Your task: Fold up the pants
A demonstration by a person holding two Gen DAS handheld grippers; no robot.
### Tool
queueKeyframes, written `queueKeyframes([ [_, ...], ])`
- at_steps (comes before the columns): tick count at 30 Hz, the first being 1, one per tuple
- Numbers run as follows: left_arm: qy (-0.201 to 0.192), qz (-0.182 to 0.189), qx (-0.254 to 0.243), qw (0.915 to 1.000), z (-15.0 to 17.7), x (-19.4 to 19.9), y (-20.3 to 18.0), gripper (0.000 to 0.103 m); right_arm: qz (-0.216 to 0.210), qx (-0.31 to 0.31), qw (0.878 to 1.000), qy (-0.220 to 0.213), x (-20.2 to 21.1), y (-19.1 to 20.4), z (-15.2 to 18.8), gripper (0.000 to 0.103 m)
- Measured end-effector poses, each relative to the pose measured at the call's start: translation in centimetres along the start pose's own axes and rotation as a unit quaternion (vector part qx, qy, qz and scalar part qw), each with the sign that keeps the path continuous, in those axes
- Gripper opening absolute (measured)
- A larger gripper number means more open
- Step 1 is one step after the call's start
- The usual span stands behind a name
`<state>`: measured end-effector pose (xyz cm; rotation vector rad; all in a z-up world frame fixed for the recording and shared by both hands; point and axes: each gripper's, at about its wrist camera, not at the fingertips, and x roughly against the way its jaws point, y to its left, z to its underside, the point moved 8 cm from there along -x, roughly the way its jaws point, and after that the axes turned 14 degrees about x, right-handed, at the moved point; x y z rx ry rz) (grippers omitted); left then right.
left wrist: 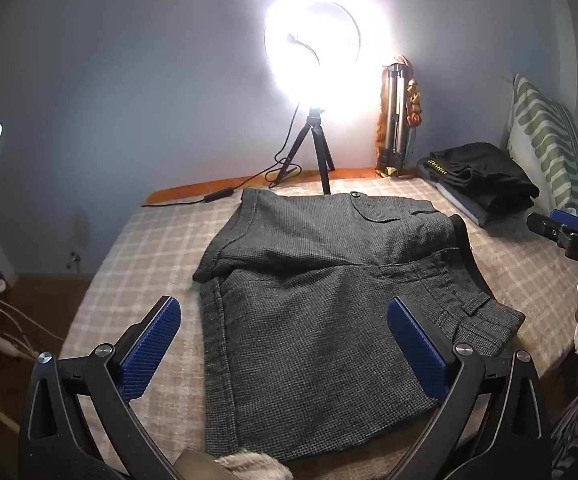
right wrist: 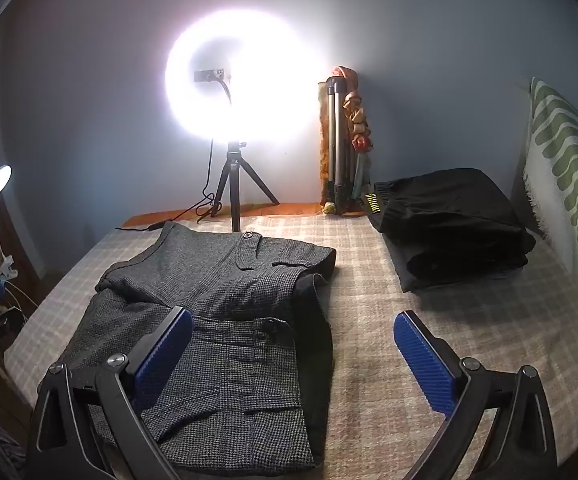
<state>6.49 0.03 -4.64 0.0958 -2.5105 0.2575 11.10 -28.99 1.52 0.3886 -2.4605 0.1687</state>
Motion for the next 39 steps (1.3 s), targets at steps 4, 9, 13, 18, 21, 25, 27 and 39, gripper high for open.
queueKeyframes([
  [4,0.000,0.002,0.002,1.0000,-0.1,-0.1,0.0,0.103,-0.002,-0.001,1.000,0.000,-0.1,0.1,0.0,0.102],
  [9,-0.002,0.001,0.005,1.0000,0.1,-0.2,0.1,0.103,-0.002,-0.003,1.000,0.002,-0.3,0.2,0.1,0.102],
  [13,-0.003,0.003,0.004,1.0000,-0.5,-0.2,0.4,0.103,-0.003,-0.004,1.000,0.001,-0.2,-0.1,0.2,0.102],
  [18,-0.001,0.002,0.001,1.0000,-0.8,0.0,0.1,0.103,-0.003,-0.005,1.000,0.003,-0.2,0.2,0.2,0.102],
  [21,-0.001,0.003,0.002,1.0000,-0.8,0.0,0.2,0.103,-0.005,-0.008,1.000,0.003,-0.4,0.1,0.4,0.102],
  [25,-0.003,0.004,0.002,1.0000,-0.6,0.1,0.0,0.103,-0.006,-0.008,1.000,0.004,-0.4,0.2,0.4,0.102],
  [27,-0.003,0.004,0.001,1.0000,-0.4,0.1,0.0,0.103,-0.006,-0.008,1.000,0.004,-0.4,0.2,0.5,0.102],
  [39,-0.003,0.004,-0.001,1.0000,-0.2,0.0,0.0,0.103,-0.007,-0.009,1.000,0.005,-0.5,0.3,0.5,0.102],
])
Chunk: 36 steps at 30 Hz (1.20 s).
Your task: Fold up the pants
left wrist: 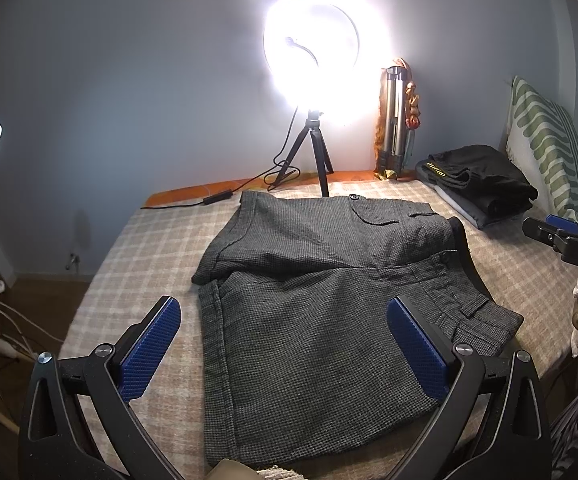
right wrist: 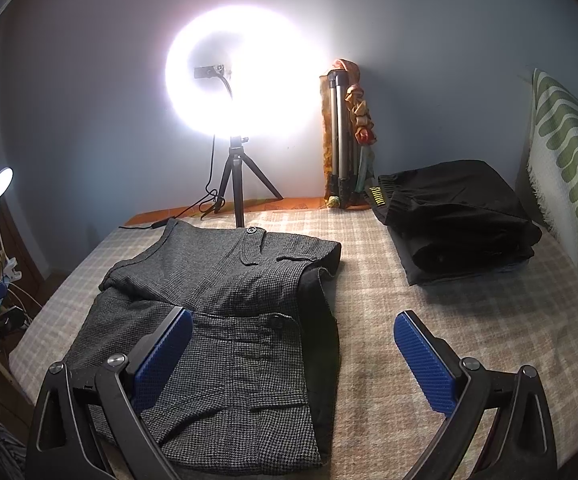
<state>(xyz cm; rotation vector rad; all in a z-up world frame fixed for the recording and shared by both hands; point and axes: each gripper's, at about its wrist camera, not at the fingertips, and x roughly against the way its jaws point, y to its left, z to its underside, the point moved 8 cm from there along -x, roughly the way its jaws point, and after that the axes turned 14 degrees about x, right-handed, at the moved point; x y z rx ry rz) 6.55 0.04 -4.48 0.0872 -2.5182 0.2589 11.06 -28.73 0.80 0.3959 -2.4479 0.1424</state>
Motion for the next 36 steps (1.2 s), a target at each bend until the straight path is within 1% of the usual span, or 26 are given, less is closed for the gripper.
queueKeyframes([
  [36,0.000,-0.001,-0.002,1.0000,0.22,0.08,0.12,0.103,-0.002,0.002,1.000,0.001,0.10,0.22,0.01,0.102],
])
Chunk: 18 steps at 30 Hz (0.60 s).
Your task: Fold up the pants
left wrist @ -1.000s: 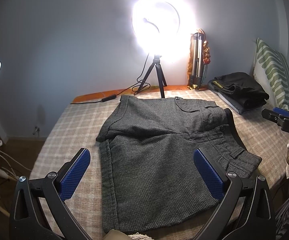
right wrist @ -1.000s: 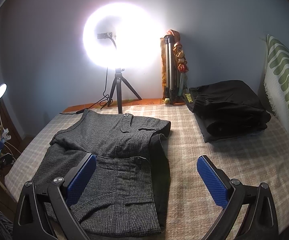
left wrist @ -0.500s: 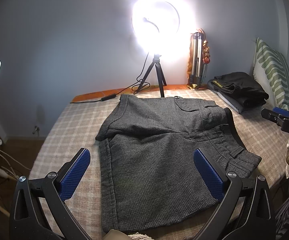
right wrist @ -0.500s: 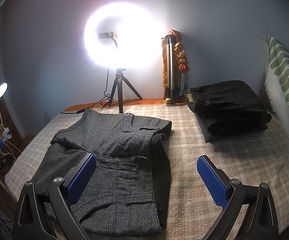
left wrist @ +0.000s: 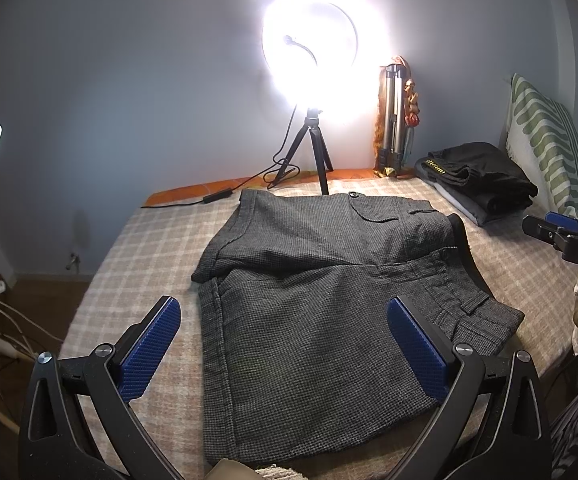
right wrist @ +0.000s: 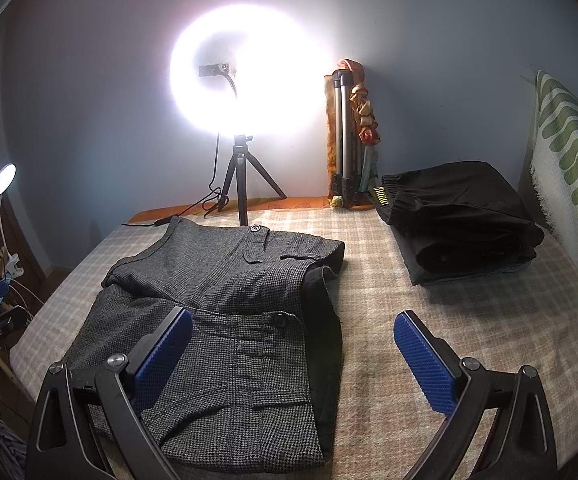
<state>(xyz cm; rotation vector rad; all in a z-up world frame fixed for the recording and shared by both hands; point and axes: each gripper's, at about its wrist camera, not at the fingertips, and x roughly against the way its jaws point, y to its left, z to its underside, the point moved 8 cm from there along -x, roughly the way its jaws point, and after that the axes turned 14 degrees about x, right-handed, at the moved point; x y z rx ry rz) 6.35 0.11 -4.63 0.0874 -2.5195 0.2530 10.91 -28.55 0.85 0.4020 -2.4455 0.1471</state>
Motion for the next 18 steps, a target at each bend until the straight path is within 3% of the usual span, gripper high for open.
queueKeyframes([
  [18,0.007,-0.009,-0.006,0.9999,0.5,-0.9,1.1,0.103,0.003,0.016,1.000,-0.003,0.4,0.3,-0.2,0.102],
])
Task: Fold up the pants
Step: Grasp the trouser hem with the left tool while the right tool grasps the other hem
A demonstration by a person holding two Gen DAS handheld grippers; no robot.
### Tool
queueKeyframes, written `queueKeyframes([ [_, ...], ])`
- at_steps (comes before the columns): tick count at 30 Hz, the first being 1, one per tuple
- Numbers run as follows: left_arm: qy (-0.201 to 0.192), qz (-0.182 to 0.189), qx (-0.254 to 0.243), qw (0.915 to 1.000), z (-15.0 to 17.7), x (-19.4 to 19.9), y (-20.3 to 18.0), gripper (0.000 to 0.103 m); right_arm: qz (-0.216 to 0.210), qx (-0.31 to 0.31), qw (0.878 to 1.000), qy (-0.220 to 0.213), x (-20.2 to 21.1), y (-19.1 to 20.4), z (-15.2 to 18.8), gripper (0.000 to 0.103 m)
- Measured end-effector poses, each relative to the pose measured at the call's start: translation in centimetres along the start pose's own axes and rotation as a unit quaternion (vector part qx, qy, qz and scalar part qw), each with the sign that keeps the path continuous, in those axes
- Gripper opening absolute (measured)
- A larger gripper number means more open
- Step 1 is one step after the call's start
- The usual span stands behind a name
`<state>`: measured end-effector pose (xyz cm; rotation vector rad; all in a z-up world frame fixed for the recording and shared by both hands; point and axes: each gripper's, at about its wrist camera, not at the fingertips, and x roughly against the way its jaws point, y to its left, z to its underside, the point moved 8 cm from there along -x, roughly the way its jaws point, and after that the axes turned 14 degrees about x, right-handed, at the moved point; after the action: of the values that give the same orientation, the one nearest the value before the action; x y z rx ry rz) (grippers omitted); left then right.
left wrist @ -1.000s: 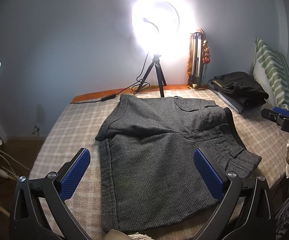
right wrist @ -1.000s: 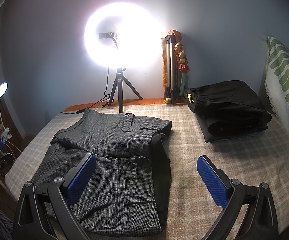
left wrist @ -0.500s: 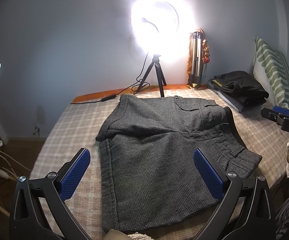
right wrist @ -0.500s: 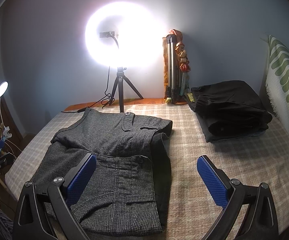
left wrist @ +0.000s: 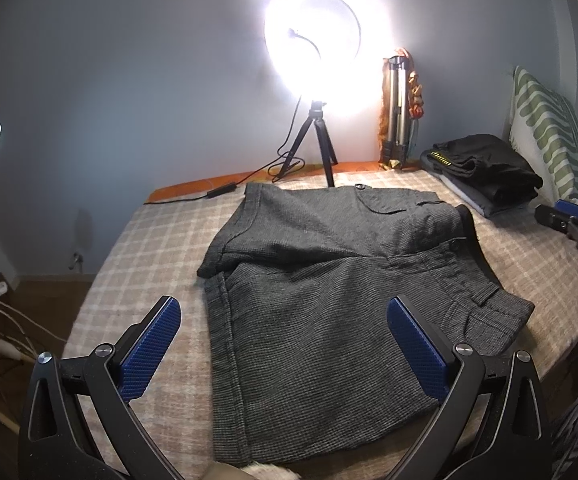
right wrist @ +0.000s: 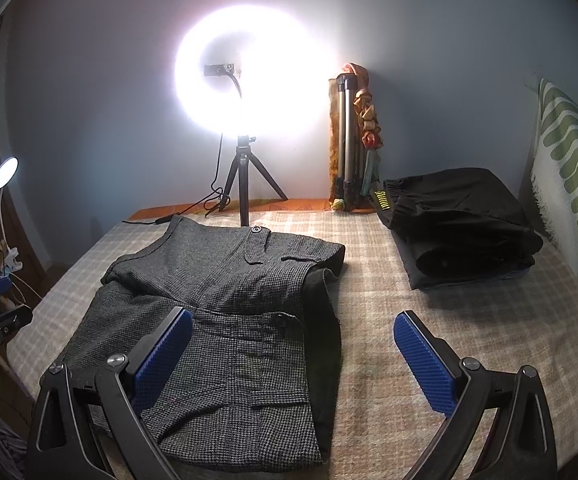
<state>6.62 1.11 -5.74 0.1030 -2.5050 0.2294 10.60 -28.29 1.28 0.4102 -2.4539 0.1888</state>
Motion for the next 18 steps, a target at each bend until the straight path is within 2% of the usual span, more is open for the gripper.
queueKeyframes([
  [6,0.032,0.014,0.015,0.9993,0.4,-0.4,1.7,0.103,-0.011,0.020,1.000,0.001,0.5,0.5,0.4,0.102],
  [10,0.040,0.006,-0.033,0.9986,1.5,-0.4,2.7,0.101,-0.039,0.048,0.998,0.001,0.9,1.5,0.9,0.102],
  [12,0.047,0.005,-0.055,0.9973,1.9,-0.4,3.2,0.086,-0.065,0.069,0.995,0.005,1.2,2.4,1.2,0.102],
  [13,0.053,0.006,-0.064,0.9965,2.1,-0.4,3.6,0.083,-0.088,0.087,0.992,0.009,1.4,3.2,1.6,0.102],
  [15,0.066,0.009,-0.069,0.9954,2.3,-0.3,4.6,0.080,-0.116,0.124,0.985,0.017,1.7,4.4,2.3,0.102],
  [18,0.086,0.020,-0.078,0.9930,3.0,0.2,5.7,0.076,-0.126,0.184,0.974,0.039,2.1,5.7,3.6,0.101],
])
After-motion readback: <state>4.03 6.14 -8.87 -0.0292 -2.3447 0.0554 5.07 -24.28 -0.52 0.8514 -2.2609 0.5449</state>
